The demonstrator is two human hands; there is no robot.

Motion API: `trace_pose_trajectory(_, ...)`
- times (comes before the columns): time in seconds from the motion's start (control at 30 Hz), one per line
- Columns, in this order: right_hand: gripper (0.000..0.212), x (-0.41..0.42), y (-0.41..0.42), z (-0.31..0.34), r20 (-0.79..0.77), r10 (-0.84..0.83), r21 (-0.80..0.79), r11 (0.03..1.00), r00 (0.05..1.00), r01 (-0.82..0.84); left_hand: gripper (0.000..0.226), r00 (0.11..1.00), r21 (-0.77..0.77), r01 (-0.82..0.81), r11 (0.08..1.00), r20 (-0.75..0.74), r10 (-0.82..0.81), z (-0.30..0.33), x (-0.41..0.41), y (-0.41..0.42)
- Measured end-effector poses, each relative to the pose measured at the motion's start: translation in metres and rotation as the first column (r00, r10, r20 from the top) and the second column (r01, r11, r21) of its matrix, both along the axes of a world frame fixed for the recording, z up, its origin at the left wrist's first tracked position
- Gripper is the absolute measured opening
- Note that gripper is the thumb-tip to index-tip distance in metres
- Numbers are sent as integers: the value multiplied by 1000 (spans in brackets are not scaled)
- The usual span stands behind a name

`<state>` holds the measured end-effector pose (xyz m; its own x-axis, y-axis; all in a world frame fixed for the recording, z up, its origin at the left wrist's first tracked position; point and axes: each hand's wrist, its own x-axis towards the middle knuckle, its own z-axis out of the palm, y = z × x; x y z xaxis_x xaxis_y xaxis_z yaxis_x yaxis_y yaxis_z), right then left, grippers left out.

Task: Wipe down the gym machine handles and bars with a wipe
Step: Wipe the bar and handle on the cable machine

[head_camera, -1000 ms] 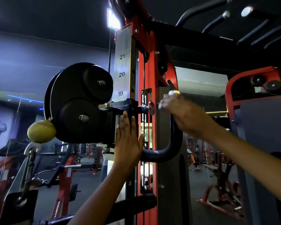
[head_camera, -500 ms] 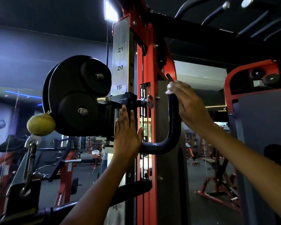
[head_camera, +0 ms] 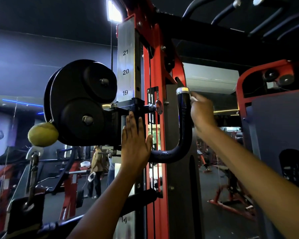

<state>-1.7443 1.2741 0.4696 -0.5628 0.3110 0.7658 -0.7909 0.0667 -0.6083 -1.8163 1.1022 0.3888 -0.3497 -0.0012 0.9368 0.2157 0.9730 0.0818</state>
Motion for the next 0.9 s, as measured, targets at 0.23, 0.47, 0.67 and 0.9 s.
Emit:
trace_pose_trajectory(0.23,32,-4,24,-82,297,214,62,968,931,-242,66,1000,-4,-13,1000,5,13,0,-1,0)
trace_pose_trajectory(0.47,24,-15,33,10,177,386,32,917,905,-397,68,1000,-14,-13,1000,26,13,1,3,0)
trace_pose_trajectory(0.67,32,-13,48,-66,412,564,40,774,716,-632,65,999,-15,31,999,-25,-32,-1,-2,-1)
trace_pose_trajectory(0.9,32,-21,37,5,212,562,-32,822,800,-569,66,999,-13,30,999,-11,-31,1,5,0)
